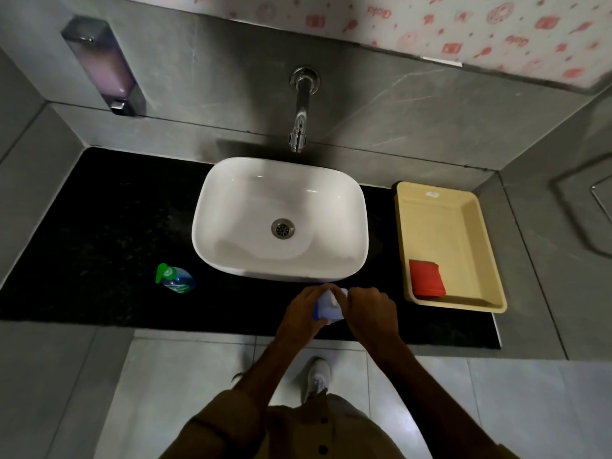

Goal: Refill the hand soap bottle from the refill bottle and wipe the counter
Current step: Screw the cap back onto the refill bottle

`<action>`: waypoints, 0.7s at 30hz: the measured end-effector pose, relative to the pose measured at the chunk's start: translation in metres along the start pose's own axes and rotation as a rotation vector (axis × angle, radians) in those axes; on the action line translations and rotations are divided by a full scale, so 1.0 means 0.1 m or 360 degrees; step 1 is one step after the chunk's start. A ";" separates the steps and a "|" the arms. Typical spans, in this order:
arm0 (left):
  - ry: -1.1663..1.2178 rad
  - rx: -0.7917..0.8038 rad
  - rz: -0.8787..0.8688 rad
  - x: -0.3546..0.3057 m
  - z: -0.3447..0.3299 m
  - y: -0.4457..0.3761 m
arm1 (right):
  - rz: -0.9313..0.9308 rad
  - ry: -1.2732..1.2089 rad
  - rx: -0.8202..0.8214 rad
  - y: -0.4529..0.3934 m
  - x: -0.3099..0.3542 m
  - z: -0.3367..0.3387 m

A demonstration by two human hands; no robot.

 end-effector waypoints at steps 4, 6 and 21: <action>0.0022 0.0024 0.0040 -0.02 -0.02 -0.03 | 0.0252 -0.0169 0.0101 0.00 0.03 -0.03; 0.0003 0.0042 0.0119 -0.06 -0.04 -0.06 | 0.0105 0.0001 0.0110 -0.01 0.01 -0.03; 0.0002 -0.0008 0.0003 0.00 -0.01 -0.01 | 0.0332 -0.0481 -0.0009 -0.05 -0.04 -0.35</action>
Point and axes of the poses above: each hand's wrist, its own y-axis away from the middle knuckle, its own z-axis out of the back of the hand, x = y × z, the point moved 2 cm from there along -y, towards the middle knuckle, and after that the axes turned 4 degrees about y, right-handed, at the moved point
